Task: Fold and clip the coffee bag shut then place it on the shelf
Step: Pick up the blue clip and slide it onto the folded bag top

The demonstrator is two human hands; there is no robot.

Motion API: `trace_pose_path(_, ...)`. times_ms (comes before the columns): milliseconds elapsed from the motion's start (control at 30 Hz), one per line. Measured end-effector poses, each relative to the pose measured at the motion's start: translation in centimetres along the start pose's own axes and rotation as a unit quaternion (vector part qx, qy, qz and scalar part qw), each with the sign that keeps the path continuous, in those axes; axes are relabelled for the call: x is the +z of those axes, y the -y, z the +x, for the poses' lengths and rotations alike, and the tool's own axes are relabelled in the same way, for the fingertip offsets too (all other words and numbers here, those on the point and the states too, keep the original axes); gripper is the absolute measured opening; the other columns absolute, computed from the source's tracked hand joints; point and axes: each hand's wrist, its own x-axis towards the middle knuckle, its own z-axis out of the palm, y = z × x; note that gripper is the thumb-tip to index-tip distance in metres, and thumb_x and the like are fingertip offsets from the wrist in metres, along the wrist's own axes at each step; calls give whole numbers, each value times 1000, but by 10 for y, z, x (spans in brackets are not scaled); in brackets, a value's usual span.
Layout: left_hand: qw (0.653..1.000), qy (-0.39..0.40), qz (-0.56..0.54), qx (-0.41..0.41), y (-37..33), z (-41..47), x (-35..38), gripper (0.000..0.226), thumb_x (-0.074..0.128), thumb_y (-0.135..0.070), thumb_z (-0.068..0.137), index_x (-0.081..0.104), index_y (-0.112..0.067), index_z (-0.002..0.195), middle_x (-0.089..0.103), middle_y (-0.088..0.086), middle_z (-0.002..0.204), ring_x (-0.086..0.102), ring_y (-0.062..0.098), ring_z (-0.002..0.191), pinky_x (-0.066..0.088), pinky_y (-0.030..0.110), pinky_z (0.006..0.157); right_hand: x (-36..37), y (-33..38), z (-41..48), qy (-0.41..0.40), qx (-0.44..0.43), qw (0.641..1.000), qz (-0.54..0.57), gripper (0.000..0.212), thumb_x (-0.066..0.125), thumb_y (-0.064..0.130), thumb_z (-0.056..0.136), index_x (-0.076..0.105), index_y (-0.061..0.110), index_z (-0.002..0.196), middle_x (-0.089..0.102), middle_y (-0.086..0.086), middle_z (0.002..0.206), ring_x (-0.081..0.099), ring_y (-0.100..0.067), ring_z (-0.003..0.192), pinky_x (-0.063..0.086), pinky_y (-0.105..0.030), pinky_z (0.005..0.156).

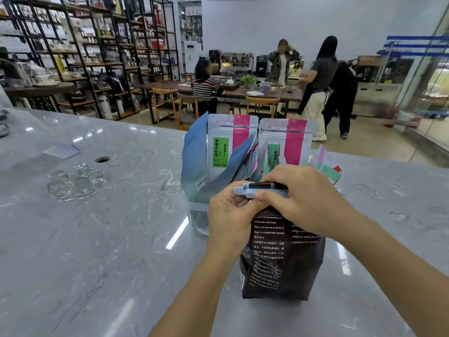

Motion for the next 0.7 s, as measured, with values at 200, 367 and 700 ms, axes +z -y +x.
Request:
trace_pose_path(200, 999, -16, 48, 20, 3, -1, 2, 12, 69, 3, 72, 70, -7, 79, 70, -5, 62, 65, 10, 63, 54, 20, 60, 10, -4, -4, -54, 1, 998, -25, 35, 45, 42, 74, 63, 13, 83, 64, -1, 74, 57, -23, 69, 35, -32, 61)
trace_pose_path(367, 996, -24, 75, 34, 5, -1, 3, 8, 73, -3, 70, 70, -10, 74, 66, 11, 66, 59, 22, 63, 51, 30, 58, 9, -7, -4, -45, 4, 999, -25, 37, 41, 43, 74, 60, 13, 84, 61, 3, 73, 56, -24, 71, 34, -33, 63)
trace_pose_path(700, 988, 60, 144, 12, -1, 4, -3, 16, 73, -18, 68, 66, -17, 81, 69, 10, 74, 67, 32, 76, 57, 47, 70, 0, -11, 3, 20, 38, 998, 35, 33, 54, 49, 78, 64, 18, 83, 65, 0, 73, 56, -18, 69, 40, -36, 63)
